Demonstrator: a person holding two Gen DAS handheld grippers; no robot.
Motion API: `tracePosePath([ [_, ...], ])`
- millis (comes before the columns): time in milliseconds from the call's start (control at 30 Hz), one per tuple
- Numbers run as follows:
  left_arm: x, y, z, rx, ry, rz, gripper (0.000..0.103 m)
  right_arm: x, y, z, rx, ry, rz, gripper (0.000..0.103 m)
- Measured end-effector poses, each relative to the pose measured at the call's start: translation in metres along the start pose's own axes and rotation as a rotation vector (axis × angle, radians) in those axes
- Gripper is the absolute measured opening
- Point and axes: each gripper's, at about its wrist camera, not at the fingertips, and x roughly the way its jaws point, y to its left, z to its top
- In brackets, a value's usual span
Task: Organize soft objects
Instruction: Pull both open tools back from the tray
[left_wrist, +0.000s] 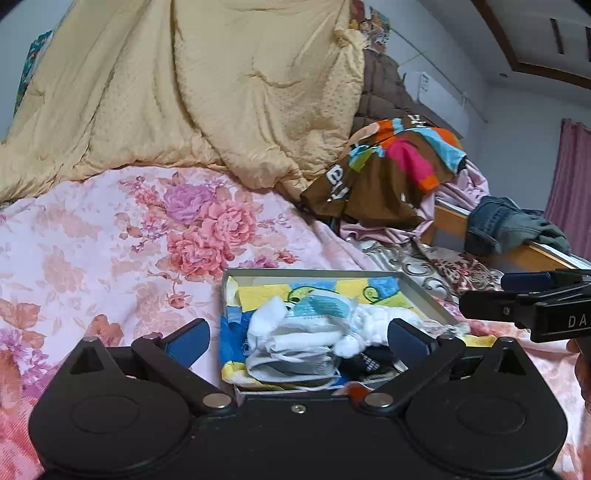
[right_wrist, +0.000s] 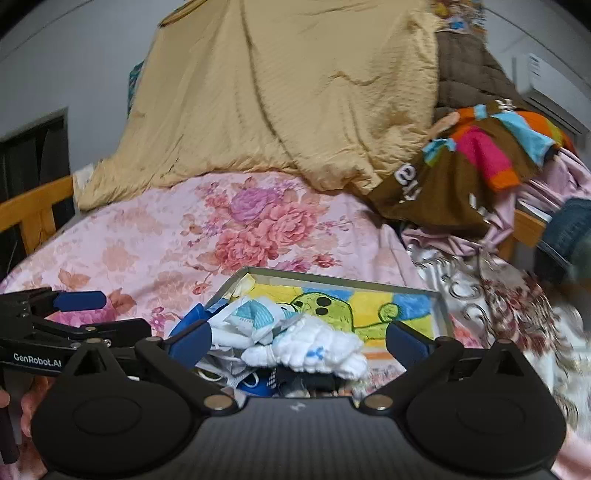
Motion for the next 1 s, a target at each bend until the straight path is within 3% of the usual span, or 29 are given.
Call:
tracePosePath([
  [467,-0.048,-0.011,-0.047,-0.003,0.081,-0.036,0.102,-0.055,0.000,-0.052,0.161,0.047,-0.122,0.103],
  [767,-0.062,-0.002,-0.070,-0.032,0.149,-0.026,0.102,-0.061,0.006,-0.086,0.217,0.125,-0.203,0.103],
  [1000,-0.067,0.002,-0.078,-0.032,0.176,-0.010,0.102,-0.063,0.009,-0.101,0.233,0.163,-0.215,0.103],
])
